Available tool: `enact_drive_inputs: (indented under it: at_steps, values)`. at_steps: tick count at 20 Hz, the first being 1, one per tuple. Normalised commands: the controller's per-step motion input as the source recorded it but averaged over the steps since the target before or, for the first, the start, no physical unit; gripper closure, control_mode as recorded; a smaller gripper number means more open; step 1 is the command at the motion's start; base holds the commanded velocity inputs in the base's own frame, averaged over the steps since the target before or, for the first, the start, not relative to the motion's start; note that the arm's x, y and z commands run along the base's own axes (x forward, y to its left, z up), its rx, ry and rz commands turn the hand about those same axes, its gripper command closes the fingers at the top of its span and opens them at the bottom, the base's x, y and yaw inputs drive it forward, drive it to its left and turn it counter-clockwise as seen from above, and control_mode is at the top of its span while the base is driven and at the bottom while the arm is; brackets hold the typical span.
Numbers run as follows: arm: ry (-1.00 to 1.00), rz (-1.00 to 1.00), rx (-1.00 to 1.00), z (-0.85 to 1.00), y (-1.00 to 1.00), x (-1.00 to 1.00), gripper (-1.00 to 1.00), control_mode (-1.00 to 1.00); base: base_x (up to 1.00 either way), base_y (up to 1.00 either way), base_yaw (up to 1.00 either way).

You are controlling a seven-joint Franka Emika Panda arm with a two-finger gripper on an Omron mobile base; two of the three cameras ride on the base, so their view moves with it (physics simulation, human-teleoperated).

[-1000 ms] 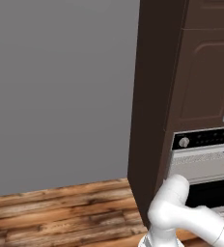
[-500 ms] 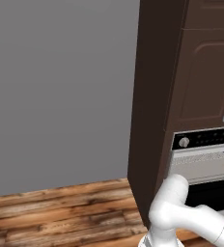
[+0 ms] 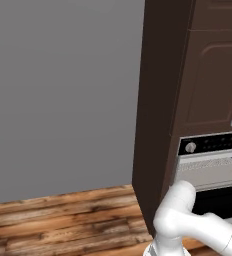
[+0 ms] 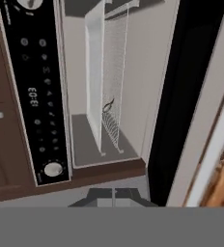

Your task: Take the fish from the oven and place it on the plate on the counter.

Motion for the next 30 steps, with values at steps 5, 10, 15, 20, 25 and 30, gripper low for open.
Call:
enact_drive_inputs:
  at_steps: [5,10,15,20,25,30]
  values:
    - [-0.07,0.0,0.0,1.0,0.0,-0.01,1.0,-1.0,0.0,0.0,0.0]
    - [0.0,0.0,0.0,0.92,0.04,0.42,1.0,-1.0,0.0,0.0,0.0]
    - [0.01,-0.01,0.0,0.31,0.24,0.77,1.0,-1.0,0.0,0.0,0.0]
    - [0.03,-0.06,0.0,-0.03,0.39,0.95,1.0,-1.0,0.0,0.0,0.0]
    - [0.05,-0.03,0.0,-0.27,0.21,0.69,1.0,-1.0,0.0,0.0,0.0]
    - [0.03,0.0,0.0,-0.43,0.21,0.41,1.0,-1.0,0.0,0.0,0.0]
